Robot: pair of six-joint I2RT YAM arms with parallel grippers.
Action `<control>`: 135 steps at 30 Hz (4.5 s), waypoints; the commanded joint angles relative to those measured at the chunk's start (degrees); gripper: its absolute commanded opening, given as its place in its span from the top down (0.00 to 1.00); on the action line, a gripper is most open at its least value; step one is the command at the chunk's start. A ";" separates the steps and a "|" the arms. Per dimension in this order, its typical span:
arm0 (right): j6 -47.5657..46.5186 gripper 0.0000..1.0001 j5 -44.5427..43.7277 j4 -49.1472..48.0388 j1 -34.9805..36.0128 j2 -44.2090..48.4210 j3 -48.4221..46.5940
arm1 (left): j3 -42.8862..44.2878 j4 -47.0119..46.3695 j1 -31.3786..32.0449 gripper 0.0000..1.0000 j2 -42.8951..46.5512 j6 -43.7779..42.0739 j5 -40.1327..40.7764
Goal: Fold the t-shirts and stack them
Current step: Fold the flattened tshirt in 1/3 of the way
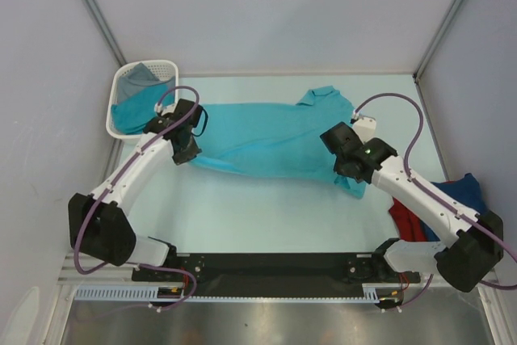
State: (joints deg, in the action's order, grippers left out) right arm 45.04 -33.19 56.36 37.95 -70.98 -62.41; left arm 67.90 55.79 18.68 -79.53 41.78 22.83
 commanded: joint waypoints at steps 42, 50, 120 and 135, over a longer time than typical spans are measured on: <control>-12.17 1.00 0.49 -15.58 -13.69 -25.78 -24.77 | 16.65 -2.09 -4.96 1.00 -20.40 -1.00 1.78; -11.81 1.00 0.76 -15.66 -14.57 -31.32 -27.59 | 18.06 -2.62 -6.19 1.00 -24.09 -1.00 1.78; -2.77 1.00 -2.93 -4.60 -2.63 -4.17 -6.41 | -3.56 2.92 0.04 1.00 6.66 1.37 3.19; 11.55 1.00 -6.01 10.08 9.42 4.53 -0.78 | -9.45 5.47 2.42 1.00 10.70 3.92 2.83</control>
State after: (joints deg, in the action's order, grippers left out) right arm 50.37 -35.70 61.06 45.36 -69.28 -63.59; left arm 59.40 59.81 20.53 -71.79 44.07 24.08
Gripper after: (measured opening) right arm 0.012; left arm 0.009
